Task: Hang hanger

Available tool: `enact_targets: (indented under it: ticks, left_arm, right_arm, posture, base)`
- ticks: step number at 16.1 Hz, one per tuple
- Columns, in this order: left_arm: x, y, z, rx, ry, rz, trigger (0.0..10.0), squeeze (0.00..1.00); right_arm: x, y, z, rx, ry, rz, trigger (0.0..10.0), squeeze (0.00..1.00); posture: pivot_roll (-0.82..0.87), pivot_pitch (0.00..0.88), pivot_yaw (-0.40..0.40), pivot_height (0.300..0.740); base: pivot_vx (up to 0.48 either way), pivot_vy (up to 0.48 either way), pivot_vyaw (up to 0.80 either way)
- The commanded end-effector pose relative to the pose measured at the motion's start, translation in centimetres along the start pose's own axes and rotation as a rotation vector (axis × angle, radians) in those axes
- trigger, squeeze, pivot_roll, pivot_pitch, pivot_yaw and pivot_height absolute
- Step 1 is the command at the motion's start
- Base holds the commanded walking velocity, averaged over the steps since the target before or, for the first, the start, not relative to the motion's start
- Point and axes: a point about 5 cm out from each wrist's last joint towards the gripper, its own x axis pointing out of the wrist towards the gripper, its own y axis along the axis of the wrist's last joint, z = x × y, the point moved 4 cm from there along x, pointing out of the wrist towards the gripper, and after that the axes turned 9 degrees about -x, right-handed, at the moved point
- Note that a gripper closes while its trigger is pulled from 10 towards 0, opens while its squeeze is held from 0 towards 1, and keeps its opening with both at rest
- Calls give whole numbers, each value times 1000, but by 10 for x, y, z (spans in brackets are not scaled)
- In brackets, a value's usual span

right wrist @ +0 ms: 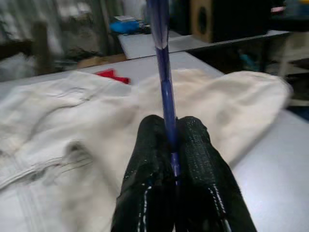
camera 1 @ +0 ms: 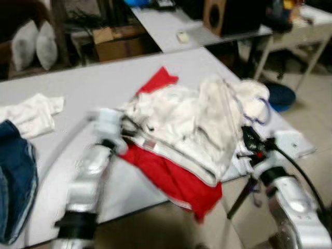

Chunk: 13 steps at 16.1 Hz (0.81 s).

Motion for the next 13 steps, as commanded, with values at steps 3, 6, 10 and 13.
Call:
enact_targets:
  ticks: [3, 6, 10, 13]
  left_arm:
    - [7, -1, -35, 148, -2, -94, 10000, 1000]
    - [22, 4, -50, 261, 23, -149, 10000, 0]
    - [35, -3, -49, 263, -24, -210, 10000, 0]
    - [39, -19, -51, 312, -21, -319, 10000, 0]
  right_arm:
    - [3, 7, -11, 2, 37, 38, 10000, 0]
    - [2, 6, -5, -5, 13, 45, 10000, 0]
    - [1, 6, -3, -17, 5, 41, 10000, 0]
    - [3, 6, -2, -26, 4, 41, 10000, 0]
  posture:
    - [-125, 0, 74, 740]
    - [-140, 0, 89, 740]
    - [-153, 0, 96, 740]
    - [-163, 0, 103, 740]
  base:
    - [0, 0, 0]
    - [0, 0, 0]
    - [0, 0, 0]
    - [0, 0, 0]
